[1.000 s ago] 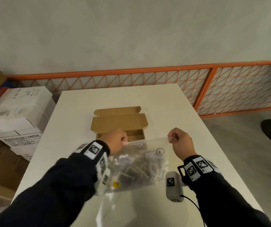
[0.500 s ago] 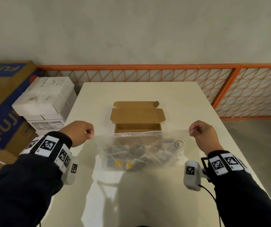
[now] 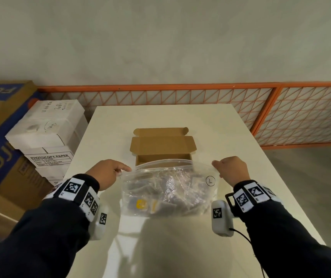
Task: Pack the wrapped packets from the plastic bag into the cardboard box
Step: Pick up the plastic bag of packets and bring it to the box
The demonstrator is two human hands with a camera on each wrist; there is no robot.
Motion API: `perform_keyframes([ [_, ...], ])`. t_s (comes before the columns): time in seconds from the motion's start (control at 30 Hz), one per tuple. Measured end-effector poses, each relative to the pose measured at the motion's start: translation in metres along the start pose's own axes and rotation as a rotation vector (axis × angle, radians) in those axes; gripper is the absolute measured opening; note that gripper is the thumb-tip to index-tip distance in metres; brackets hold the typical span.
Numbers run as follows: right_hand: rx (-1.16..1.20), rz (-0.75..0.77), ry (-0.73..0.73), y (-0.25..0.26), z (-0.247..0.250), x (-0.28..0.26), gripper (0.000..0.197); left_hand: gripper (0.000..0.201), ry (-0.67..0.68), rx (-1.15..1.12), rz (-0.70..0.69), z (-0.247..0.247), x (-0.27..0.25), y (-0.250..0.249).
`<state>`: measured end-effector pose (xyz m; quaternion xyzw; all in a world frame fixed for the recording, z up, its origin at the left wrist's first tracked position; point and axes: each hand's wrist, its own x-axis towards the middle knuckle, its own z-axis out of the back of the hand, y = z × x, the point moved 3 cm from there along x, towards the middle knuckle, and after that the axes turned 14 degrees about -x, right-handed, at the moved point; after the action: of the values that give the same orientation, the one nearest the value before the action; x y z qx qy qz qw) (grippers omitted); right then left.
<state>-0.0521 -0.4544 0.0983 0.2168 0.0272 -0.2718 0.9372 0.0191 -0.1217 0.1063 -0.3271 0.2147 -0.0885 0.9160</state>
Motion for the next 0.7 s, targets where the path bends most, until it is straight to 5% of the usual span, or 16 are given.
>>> perform_keyframes([
  [0.13,-0.293,0.016,0.047,0.009,-0.006,-0.003,0.055,0.047,0.083,0.133,0.009,-0.008,0.002,-0.007],
  [0.27,-0.362,-0.013,0.064,0.009,-0.015,-0.001,0.032,0.017,-0.016,0.181,0.076,-0.010,0.002,-0.010],
  [0.33,-0.370,-0.002,0.061,0.010,-0.014,-0.003,0.020,0.024,-0.110,0.176,0.115,-0.008,0.000,-0.013],
  [0.4,-0.247,0.011,0.063,0.008,-0.012,-0.003,0.019,0.042,-0.199,0.210,0.141,-0.004,-0.002,-0.014],
  [0.47,0.162,-0.070,0.124,0.001,-0.014,-0.004,0.024,0.049,-0.229,0.192,0.156,-0.004,-0.002,-0.012],
  [0.57,0.716,-0.188,0.286,-0.005,-0.019,-0.012,0.028,0.016,-0.230,-0.302,0.155,-0.009,-0.001,-0.001],
  [0.7,1.052,-0.237,0.451,-0.010,-0.026,-0.022,0.025,0.026,-0.119,-1.211,0.231,-0.024,-0.012,0.012],
])
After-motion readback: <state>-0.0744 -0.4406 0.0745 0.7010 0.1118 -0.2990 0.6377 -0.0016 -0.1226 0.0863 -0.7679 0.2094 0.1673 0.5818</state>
